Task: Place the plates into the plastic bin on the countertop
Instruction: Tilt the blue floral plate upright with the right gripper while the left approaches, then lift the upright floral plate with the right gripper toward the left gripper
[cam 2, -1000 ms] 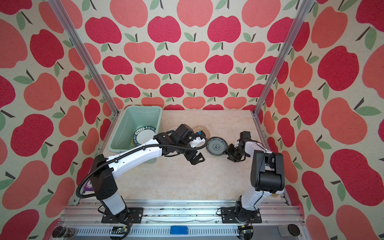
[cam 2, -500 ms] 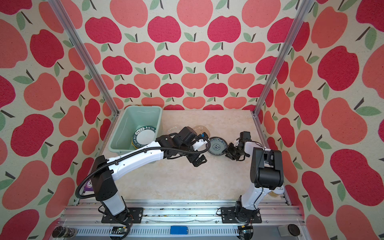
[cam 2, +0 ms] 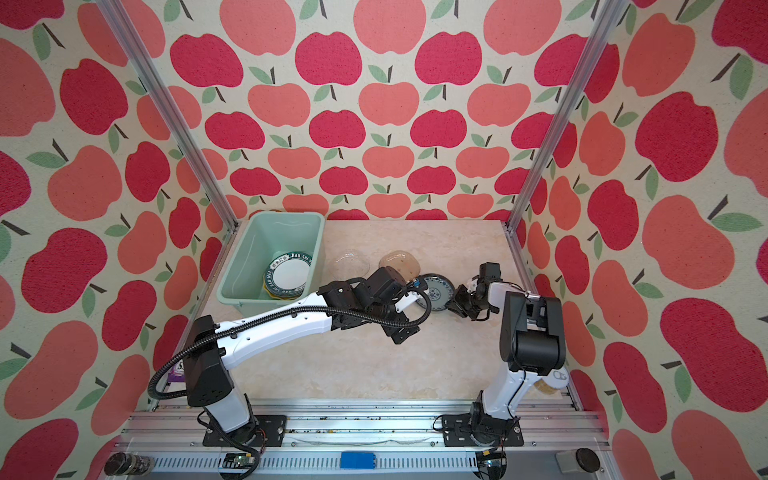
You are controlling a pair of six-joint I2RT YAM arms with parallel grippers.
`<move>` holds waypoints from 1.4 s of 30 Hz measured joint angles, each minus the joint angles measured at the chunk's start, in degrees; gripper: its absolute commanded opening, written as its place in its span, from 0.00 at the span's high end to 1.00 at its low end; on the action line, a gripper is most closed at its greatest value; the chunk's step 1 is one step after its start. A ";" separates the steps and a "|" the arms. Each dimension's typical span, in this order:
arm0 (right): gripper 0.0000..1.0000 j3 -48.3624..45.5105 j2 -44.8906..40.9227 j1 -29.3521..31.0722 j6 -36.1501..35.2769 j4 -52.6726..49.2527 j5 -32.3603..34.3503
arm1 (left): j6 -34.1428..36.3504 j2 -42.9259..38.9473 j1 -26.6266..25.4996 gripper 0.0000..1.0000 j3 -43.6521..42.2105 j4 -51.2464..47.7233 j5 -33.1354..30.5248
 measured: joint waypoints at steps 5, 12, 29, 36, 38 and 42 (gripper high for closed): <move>0.89 0.04 0.13 0.00 0.04 0.07 -0.24 | 0.17 0.55 -0.24 0.01 1.29 -1.29 -1.57; 0.99 0.46 0.15 -0.13 -0.24 0.02 -1.11 | 0.22 2.12 -0.24 0.01 3.45 -2.38 -1.90; 1.00 0.50 -15.08 -0.22 -4.57 -10.23 2.99 | -5.38 0.90 12.72 0.02 3.43 -5.33 6.03; 1.00 2.08 -23.41 0.09 -6.51 -14.45 0.52 | -12.50 -0.96 19.82 0.08 3.61 -5.40 16.68; 1.00 2.97 -25.44 0.79 -7.15 -15.67 -0.55 | -15.26 -0.98 21.62 0.08 3.63 -5.27 20.20; 1.00 5.18 -28.59 3.17 -7.48 -16.87 -2.97 | -20.63 -1.42 24.26 0.10 2.86 -3.15 26.01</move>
